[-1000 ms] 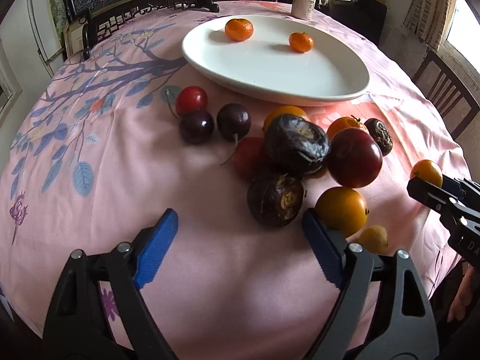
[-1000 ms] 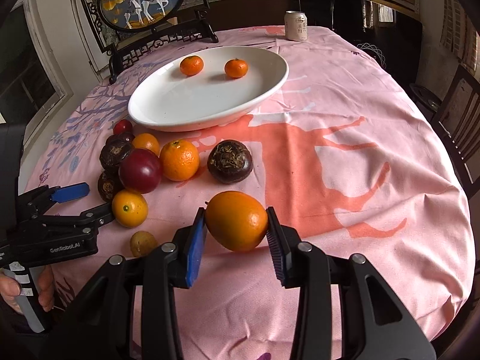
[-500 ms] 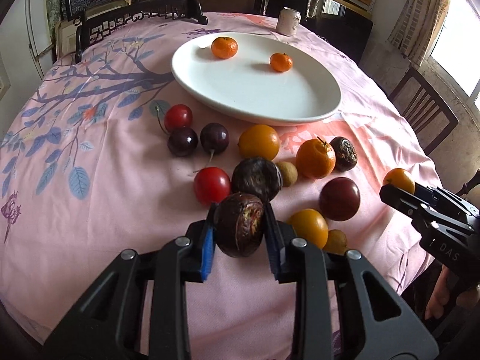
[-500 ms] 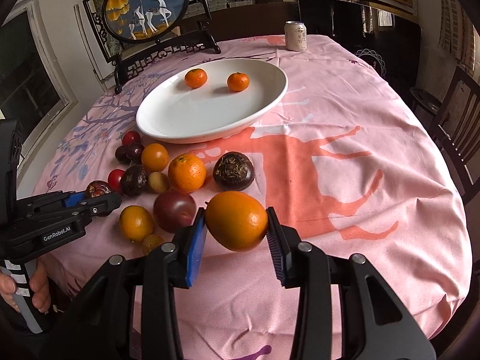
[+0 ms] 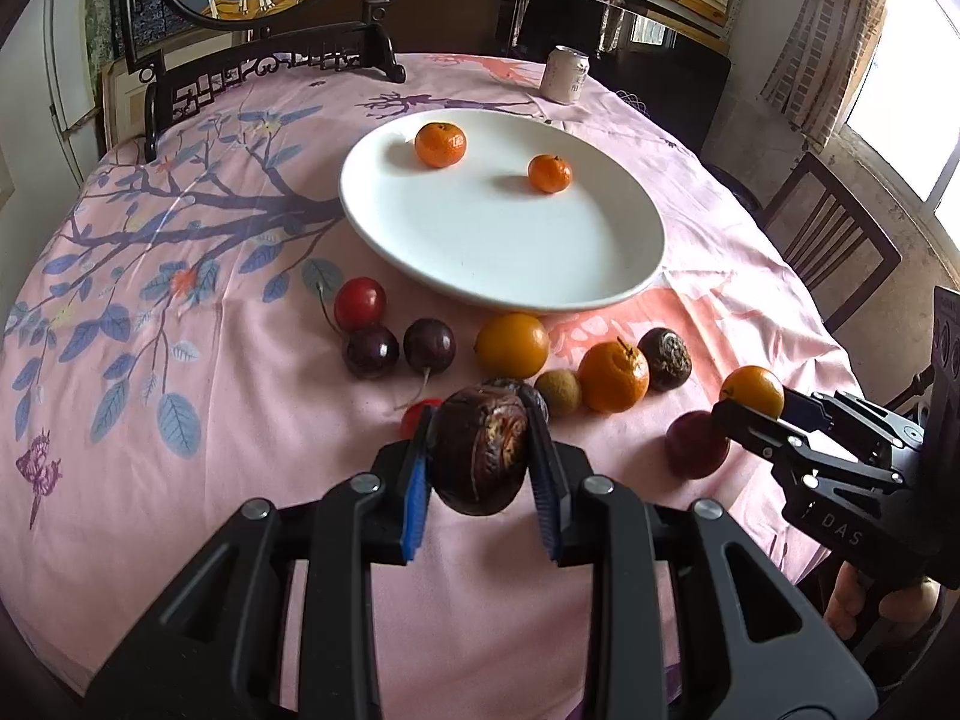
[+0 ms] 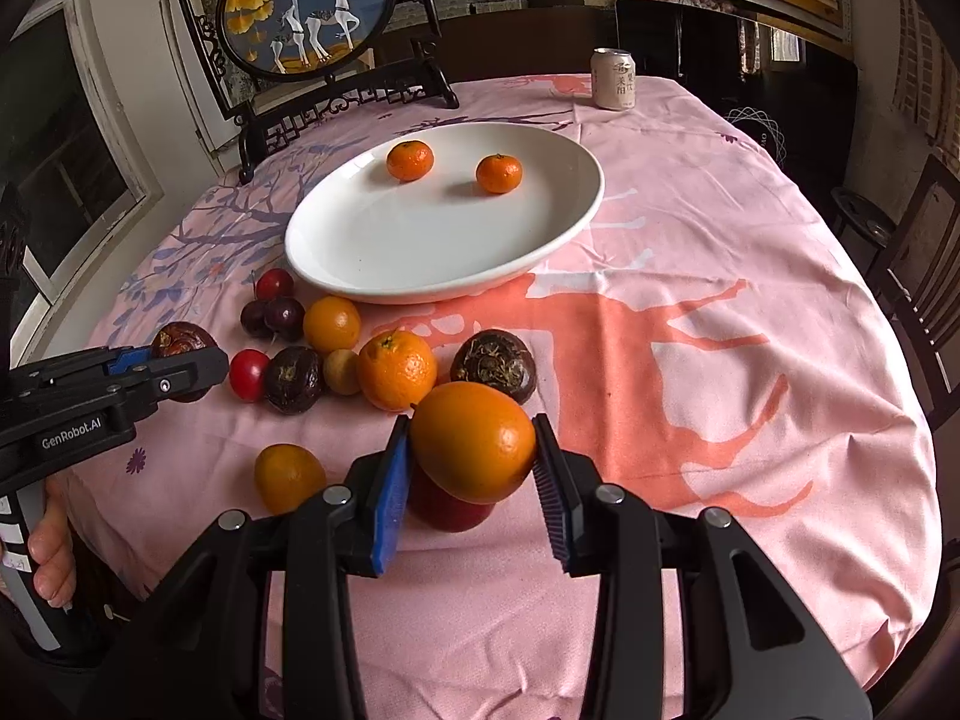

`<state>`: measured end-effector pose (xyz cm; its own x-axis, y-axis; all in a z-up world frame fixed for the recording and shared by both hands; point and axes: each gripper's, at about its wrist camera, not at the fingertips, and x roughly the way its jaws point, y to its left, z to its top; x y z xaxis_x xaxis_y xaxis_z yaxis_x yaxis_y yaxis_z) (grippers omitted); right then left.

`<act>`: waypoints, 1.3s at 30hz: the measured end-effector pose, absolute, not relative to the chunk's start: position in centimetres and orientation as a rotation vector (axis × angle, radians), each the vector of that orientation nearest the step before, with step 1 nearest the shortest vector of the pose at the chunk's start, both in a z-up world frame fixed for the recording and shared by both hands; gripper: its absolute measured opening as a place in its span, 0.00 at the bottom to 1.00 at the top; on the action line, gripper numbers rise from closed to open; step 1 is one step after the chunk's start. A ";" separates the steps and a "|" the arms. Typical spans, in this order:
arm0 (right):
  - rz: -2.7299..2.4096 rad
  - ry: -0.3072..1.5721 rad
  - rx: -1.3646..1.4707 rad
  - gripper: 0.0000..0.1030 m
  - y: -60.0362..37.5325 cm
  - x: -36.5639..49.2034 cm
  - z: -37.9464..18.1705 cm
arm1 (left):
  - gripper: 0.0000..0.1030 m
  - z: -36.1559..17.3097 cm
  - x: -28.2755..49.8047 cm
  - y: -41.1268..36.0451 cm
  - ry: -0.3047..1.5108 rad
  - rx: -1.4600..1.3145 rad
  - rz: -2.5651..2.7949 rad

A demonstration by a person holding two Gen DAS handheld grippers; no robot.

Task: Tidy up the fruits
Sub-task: 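Place the orange and passion fruit on the plate, opening both tools, then grasp a red plum with the right tool while the left tool grasps a red tomato-like plum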

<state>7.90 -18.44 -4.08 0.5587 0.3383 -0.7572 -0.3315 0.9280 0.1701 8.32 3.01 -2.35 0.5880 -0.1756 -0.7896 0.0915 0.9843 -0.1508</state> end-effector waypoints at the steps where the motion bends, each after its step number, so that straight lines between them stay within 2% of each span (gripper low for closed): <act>1: 0.407 0.893 0.001 0.39 -18.2 8.4 -3.7 | 0.28 -1.9 9.2 3.0 0.929 -0.088 -0.160; 7: 0.438 0.841 -0.096 0.38 -16.4 14.6 -0.9 | 0.29 0.1 18.8 3.3 0.961 -0.047 -0.119; 13: 0.392 0.892 -0.144 0.38 -14.9 24.1 -2.4 | 0.29 -2.3 29.0 1.7 1.060 -0.095 -0.119; 22: 0.368 0.955 -0.143 0.39 -15.2 28.5 -4.6 | 0.30 -4.2 33.9 -0.3 1.101 -0.091 -0.116; 23: 0.366 0.952 -0.145 0.40 -15.2 28.6 -4.7 | 0.31 -4.0 34.0 -0.3 1.096 -0.093 -0.113; 24: 0.362 0.939 -0.149 0.49 -15.1 28.6 -4.6 | 0.46 -3.7 33.8 -0.3 1.088 -0.095 -0.111; 25: 0.347 0.914 -0.159 0.56 -15.1 28.4 -4.2 | 0.67 -3.1 33.5 0.0 1.072 -0.102 -0.112; 26: 0.333 0.886 -0.171 0.57 -15.2 28.0 -3.7 | 0.71 -2.3 32.9 0.3 1.040 -0.105 -0.101; 30: 0.334 0.830 -0.189 0.58 -15.8 25.3 -1.2 | 0.71 0.9 29.2 2.5 0.959 -0.116 -0.102; 33: 0.330 0.834 -0.178 0.59 -16.7 21.9 -0.1 | 0.79 2.1 24.5 4.8 0.919 -0.132 -0.070; 39: 0.352 0.829 -0.095 0.59 -18.6 13.2 -1.1 | 0.84 0.1 13.5 7.9 0.846 -0.109 0.038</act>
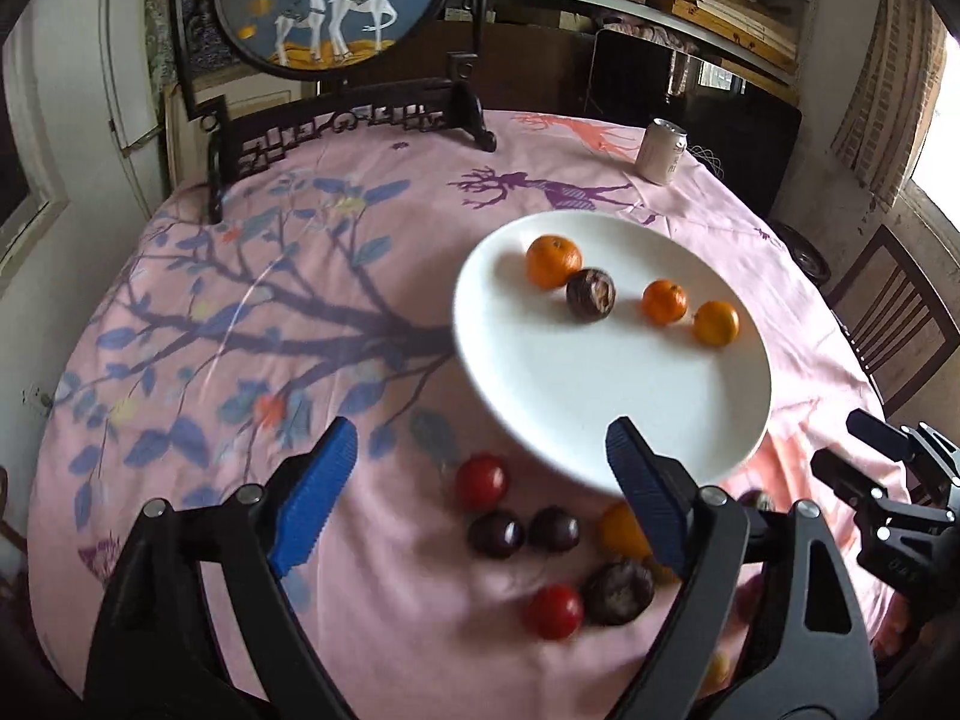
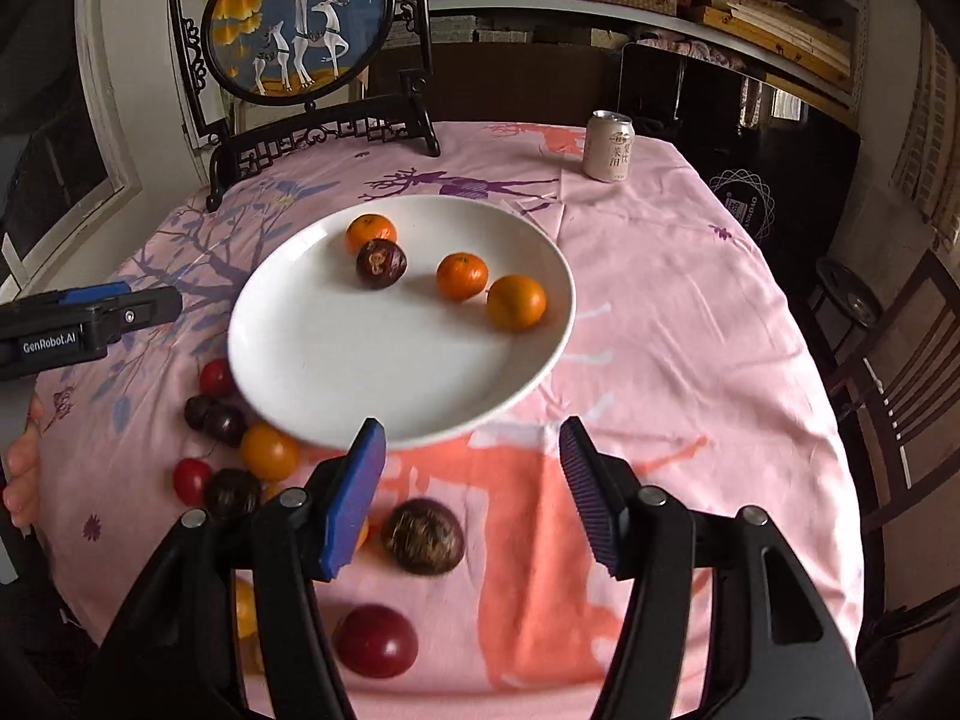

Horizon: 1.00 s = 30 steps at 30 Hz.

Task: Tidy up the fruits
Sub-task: 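Grasp a red plum with the right tool while the left tool grasps a red tomato-like plum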

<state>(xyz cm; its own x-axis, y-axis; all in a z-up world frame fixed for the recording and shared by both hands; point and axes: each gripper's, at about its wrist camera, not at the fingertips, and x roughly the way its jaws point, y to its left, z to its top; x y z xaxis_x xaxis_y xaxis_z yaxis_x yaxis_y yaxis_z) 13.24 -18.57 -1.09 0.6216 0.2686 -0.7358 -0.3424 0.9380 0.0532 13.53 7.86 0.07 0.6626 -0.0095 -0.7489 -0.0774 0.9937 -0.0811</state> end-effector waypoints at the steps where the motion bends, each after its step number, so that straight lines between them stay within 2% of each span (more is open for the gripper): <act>1: 0.351 0.834 -0.079 0.59 -18.7 12.4 -1.4 | 0.84 -0.5 12.1 8.1 0.846 -0.117 0.043; 10: 0.325 0.854 -0.075 0.59 -18.6 9.1 -1.5 | 0.84 -3.0 7.2 8.0 0.880 -0.086 0.054; 18: 0.371 0.977 -0.100 0.59 -17.2 8.0 -6.1 | 0.84 -4.7 6.6 8.1 0.929 -0.080 0.057; 19: 0.384 0.985 -0.083 0.57 -17.2 8.2 -6.6 | 0.84 -5.0 6.7 8.0 0.935 -0.078 0.057; 20: 0.400 0.985 -0.070 0.50 -17.1 8.3 -7.1 | 0.84 -5.2 6.7 8.0 0.942 -0.078 0.054; 21: 0.430 0.997 -0.052 0.37 -17.0 8.5 -7.5 | 0.84 -5.4 6.8 7.9 0.947 -0.077 0.051; 30: 0.387 0.942 -0.050 0.37 -18.2 7.4 -5.6 | 0.84 -6.7 7.8 6.1 0.984 -0.037 -0.005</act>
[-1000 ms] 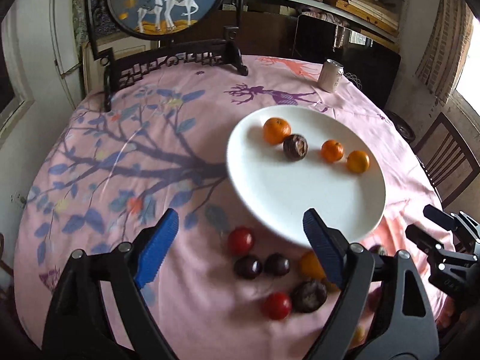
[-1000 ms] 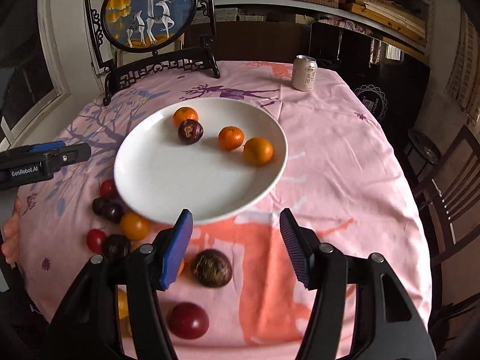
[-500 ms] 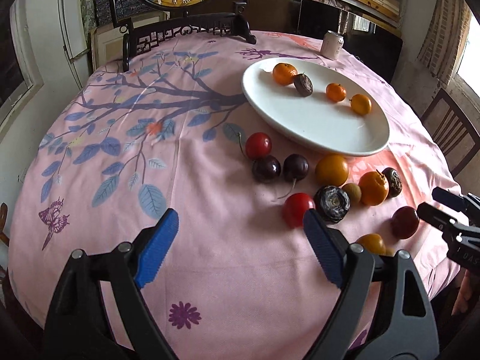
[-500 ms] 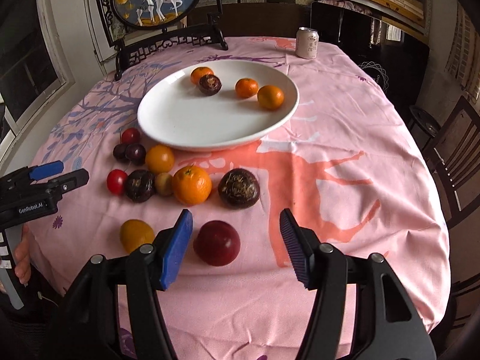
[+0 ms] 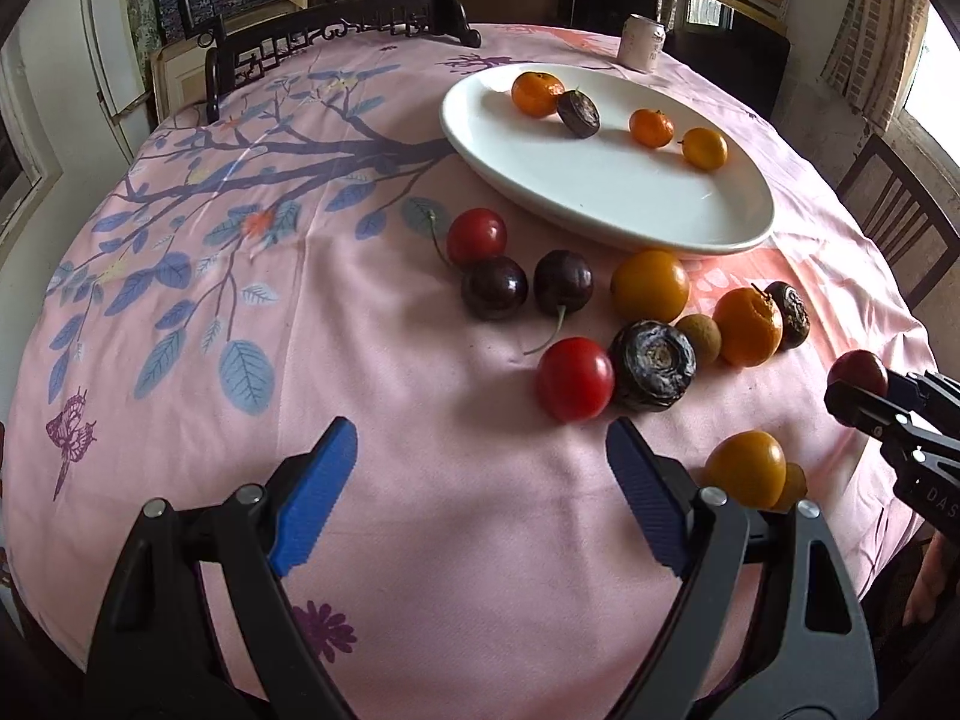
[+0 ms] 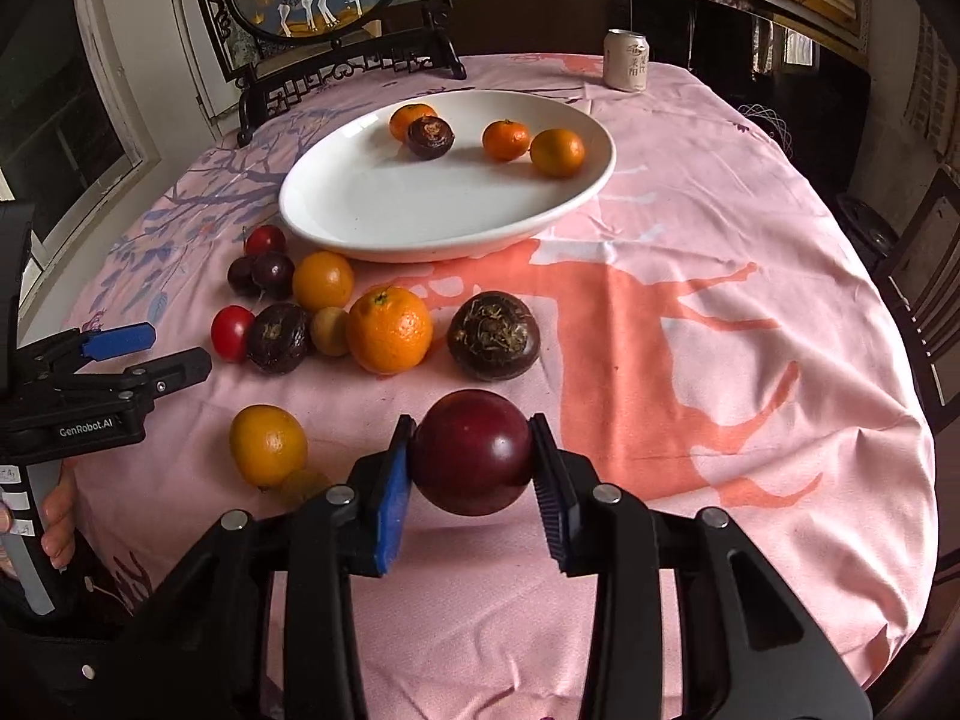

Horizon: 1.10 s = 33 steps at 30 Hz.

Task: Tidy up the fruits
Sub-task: 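Grasp a red plum with the right tool while the left tool grasps a red tomato-like plum, then lower both red fruits onto the plate and open both tools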

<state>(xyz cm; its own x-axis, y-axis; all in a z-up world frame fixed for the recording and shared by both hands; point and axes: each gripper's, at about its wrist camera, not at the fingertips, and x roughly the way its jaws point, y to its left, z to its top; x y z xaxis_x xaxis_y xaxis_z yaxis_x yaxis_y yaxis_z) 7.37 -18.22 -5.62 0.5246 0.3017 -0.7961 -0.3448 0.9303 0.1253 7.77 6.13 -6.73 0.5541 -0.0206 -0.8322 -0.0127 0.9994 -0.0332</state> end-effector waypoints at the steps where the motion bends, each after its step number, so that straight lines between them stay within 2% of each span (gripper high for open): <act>1: 0.388 0.945 -0.042 0.37 -18.4 7.3 -5.6 | 0.84 -7.0 8.1 5.8 0.991 -0.027 -0.006; 3: 0.394 0.951 -0.028 0.37 -18.7 7.3 -5.6 | 0.83 -7.6 8.7 5.2 1.004 -0.012 -0.009; 5: 0.393 0.950 -0.021 0.37 -18.9 7.1 -5.5 | 0.78 -8.2 9.5 4.7 1.017 -0.005 -0.008; 7: 0.388 0.945 -0.013 0.37 -19.1 7.1 -5.3 | 0.66 -8.1 10.1 4.5 0.995 0.007 -0.004; 8: 0.386 0.943 -0.007 0.37 -19.3 7.0 -5.2 | 0.64 -8.1 10.5 4.5 0.989 0.000 -0.008; 9: 0.384 0.941 -0.001 0.37 -19.4 7.0 -5.1 | 0.57 -8.0 10.8 4.5 0.982 -0.006 -0.011; 10: 0.382 0.938 0.000 0.37 -19.5 6.9 -5.0 | 0.46 -7.9 11.1 4.5 0.975 -0.014 -0.023; 12: 0.378 0.933 0.004 0.37 -19.6 6.7 -4.8 | 0.30 -7.6 11.2 4.4 0.975 -0.036 -0.047; 25: 0.379 0.911 0.005 0.37 -19.4 6.9 -4.0 | 0.30 -2.8 7.4 4.9 0.883 -0.087 -0.118; 33: 0.405 0.912 -0.047 0.37 -18.2 8.3 -3.4 | 0.30 -0.7 9.3 5.7 0.885 -0.081 -0.147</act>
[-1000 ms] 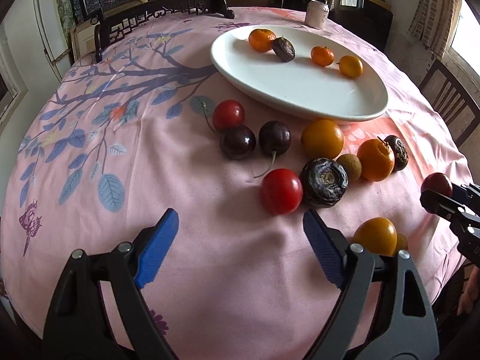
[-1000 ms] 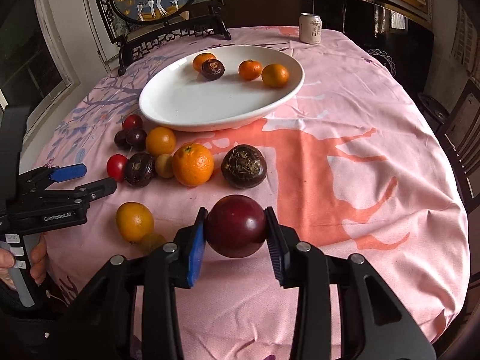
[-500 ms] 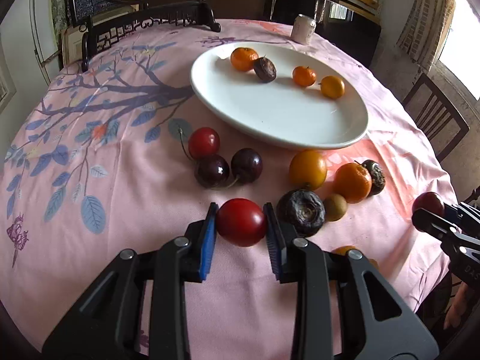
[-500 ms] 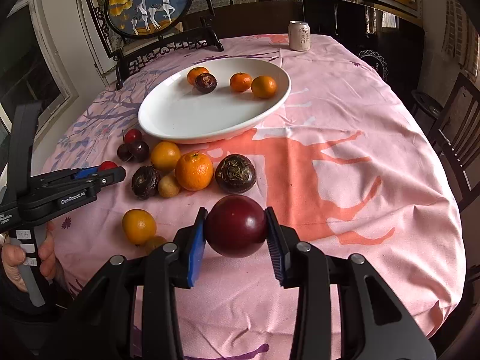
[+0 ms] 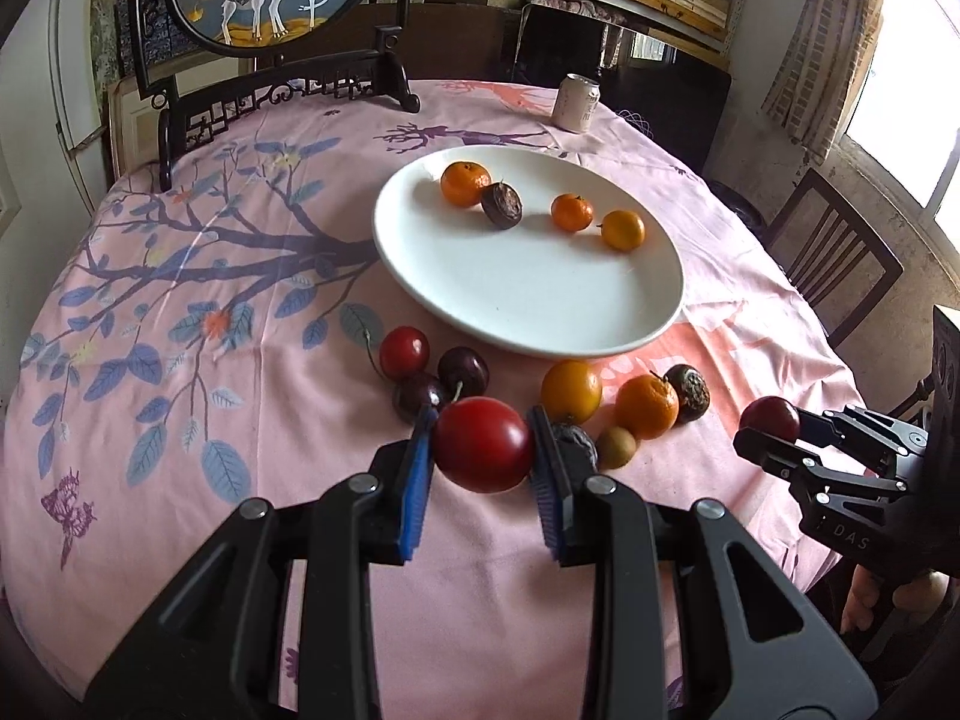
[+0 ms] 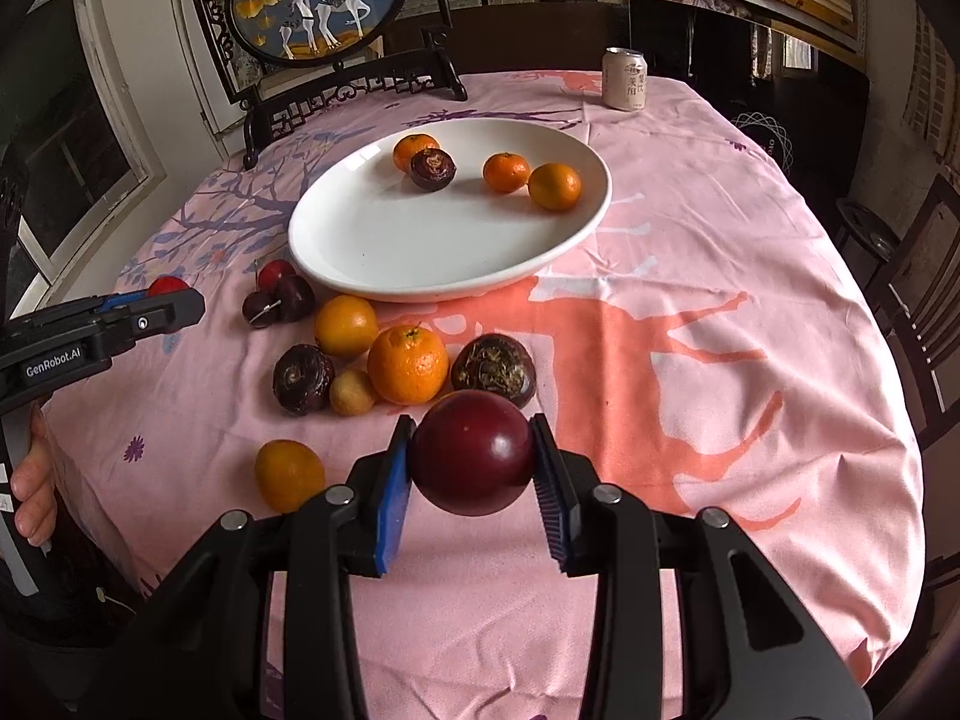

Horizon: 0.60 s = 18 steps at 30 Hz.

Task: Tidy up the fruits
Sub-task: 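Lower both red fruits onto the plate and open both tools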

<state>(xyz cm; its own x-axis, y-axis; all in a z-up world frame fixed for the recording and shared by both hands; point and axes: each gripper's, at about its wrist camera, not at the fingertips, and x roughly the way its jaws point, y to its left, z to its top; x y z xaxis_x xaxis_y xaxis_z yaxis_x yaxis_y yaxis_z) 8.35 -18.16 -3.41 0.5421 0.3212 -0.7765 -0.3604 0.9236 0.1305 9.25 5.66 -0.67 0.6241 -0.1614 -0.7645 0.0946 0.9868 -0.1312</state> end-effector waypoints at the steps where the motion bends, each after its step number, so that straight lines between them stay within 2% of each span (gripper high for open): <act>1: 0.411 0.902 -0.062 0.37 -17.8 8.9 -3.0 | 0.30 -0.2 10.1 5.8 0.885 -0.082 -0.151; 8: 0.465 0.872 -0.128 0.37 -13.9 17.1 -1.3 | 0.30 1.2 20.3 5.6 0.934 -0.078 -0.105; 12: 0.486 0.883 -0.154 0.37 -11.3 22.2 -2.2 | 0.30 -0.7 25.9 5.3 1.001 -0.103 -0.066; 18: 0.480 0.951 -0.160 0.37 -9.6 26.8 -4.9 | 0.30 -2.9 29.3 5.0 1.040 -0.111 -0.052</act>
<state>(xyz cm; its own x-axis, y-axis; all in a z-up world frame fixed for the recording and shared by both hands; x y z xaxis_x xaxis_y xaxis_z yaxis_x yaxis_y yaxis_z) 26.79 -9.63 -4.91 0.4856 0.3236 -0.8121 -0.4612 0.8840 0.0765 29.33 4.97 -2.87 0.5058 -0.0957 -0.8573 -0.0096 0.9931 -0.1165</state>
